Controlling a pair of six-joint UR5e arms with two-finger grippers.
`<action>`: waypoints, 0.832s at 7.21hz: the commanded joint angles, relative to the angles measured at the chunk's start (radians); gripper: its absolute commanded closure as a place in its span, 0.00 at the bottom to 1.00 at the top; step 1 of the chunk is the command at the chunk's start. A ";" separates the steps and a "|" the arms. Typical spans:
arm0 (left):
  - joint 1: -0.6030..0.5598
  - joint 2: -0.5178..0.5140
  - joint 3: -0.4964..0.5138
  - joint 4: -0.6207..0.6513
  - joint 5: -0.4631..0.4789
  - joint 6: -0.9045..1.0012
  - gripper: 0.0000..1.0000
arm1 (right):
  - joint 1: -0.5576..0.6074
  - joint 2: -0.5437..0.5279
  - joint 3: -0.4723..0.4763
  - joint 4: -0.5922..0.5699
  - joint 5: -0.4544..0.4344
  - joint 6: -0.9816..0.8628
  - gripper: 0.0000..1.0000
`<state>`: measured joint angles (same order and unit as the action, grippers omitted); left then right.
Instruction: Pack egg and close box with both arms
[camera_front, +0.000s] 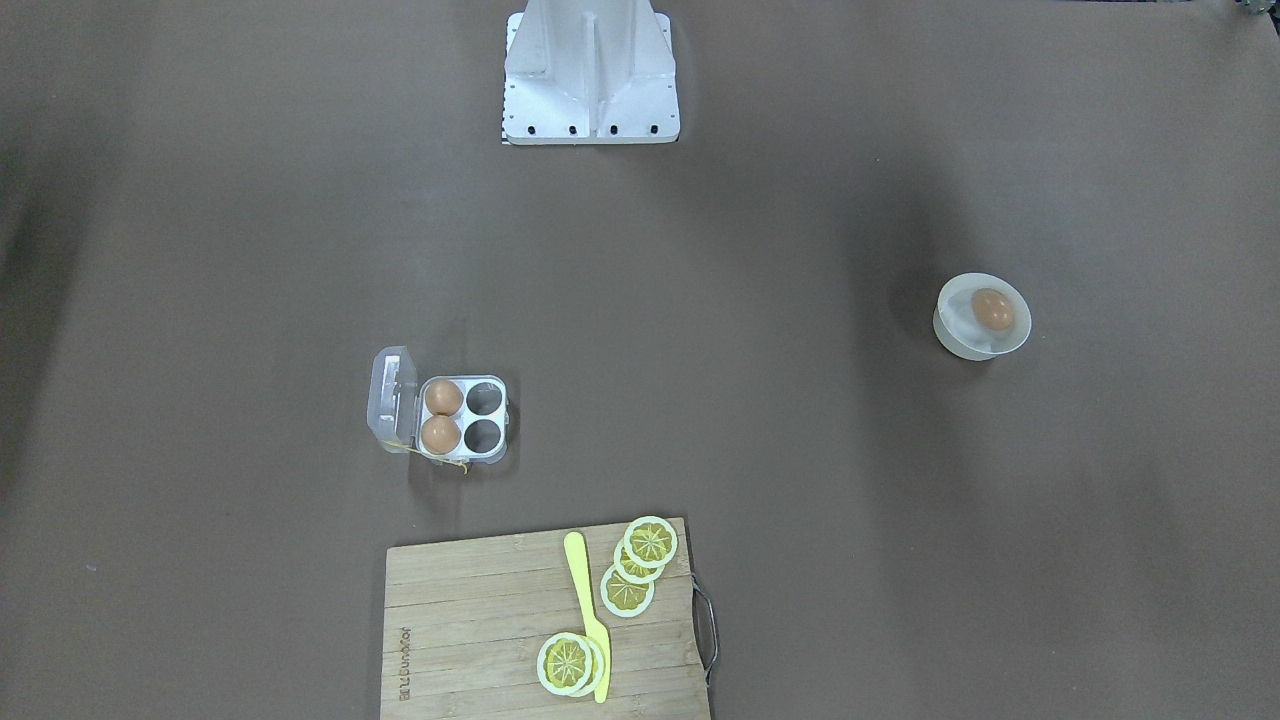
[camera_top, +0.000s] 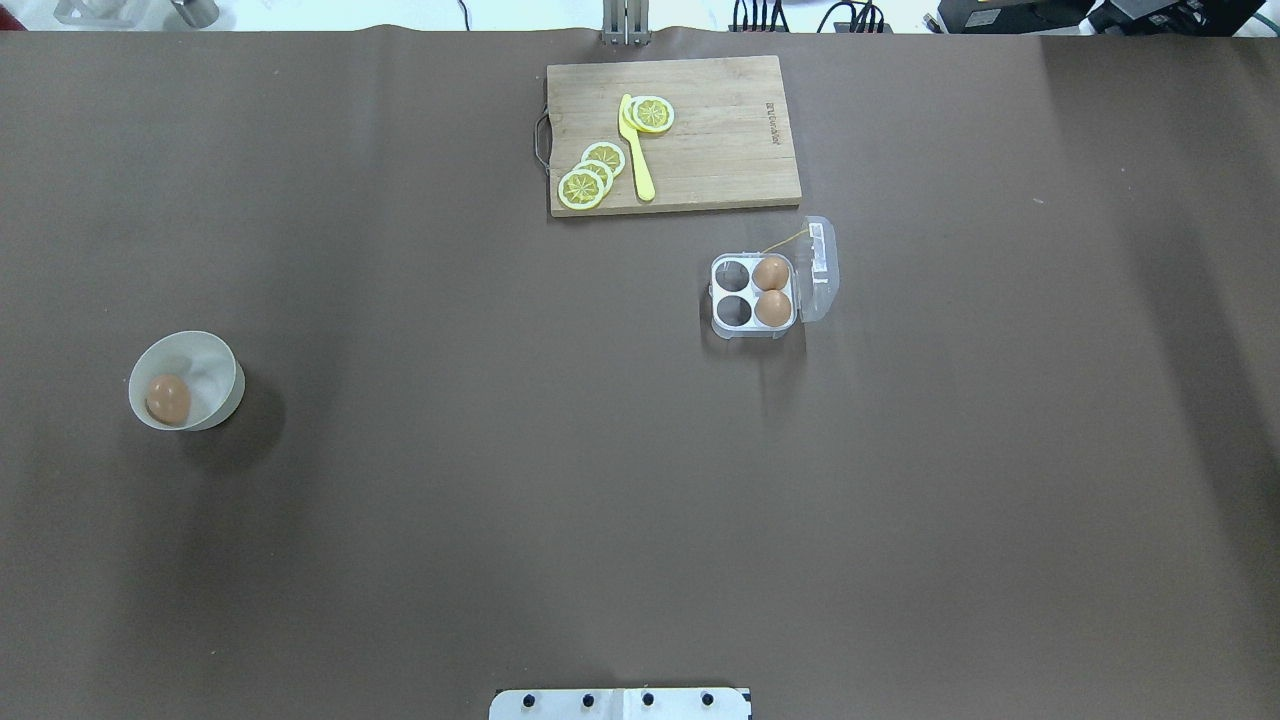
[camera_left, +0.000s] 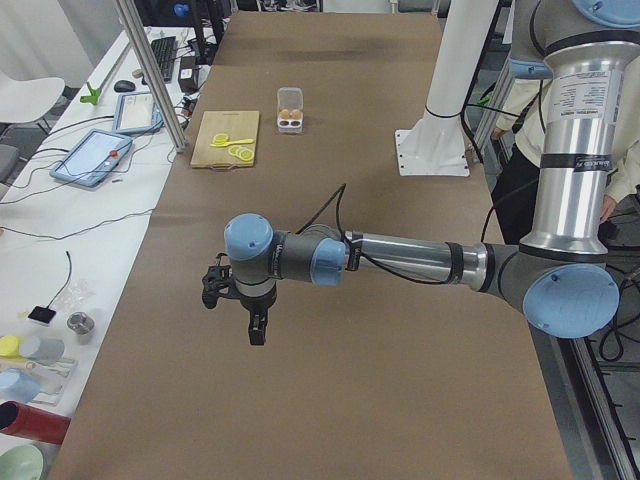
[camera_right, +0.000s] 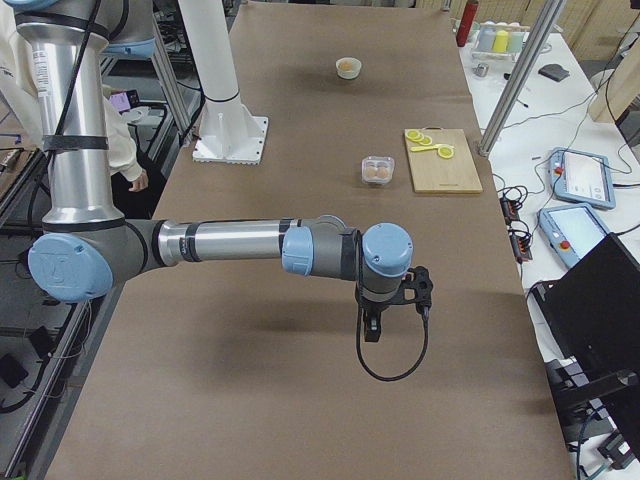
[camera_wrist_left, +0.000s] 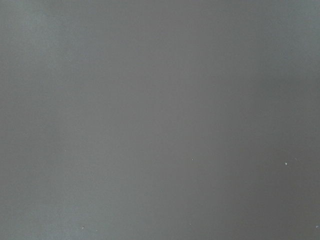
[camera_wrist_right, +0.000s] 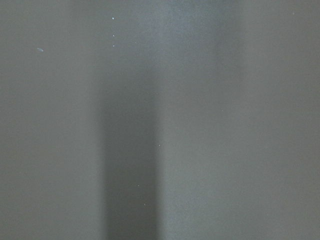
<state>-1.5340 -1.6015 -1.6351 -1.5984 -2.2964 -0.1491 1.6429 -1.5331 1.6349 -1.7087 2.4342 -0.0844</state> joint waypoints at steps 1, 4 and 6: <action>0.000 0.000 -0.002 0.000 0.000 -0.001 0.02 | 0.000 -0.002 0.000 0.000 0.005 0.000 0.00; 0.000 0.000 -0.003 0.000 0.000 -0.001 0.02 | 0.000 -0.001 0.000 0.000 0.002 0.000 0.00; 0.003 -0.005 -0.002 0.000 0.002 -0.003 0.02 | 0.000 0.001 0.000 0.000 0.005 0.000 0.00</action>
<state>-1.5324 -1.6034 -1.6379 -1.5984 -2.2953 -0.1514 1.6429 -1.5336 1.6352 -1.7089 2.4377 -0.0844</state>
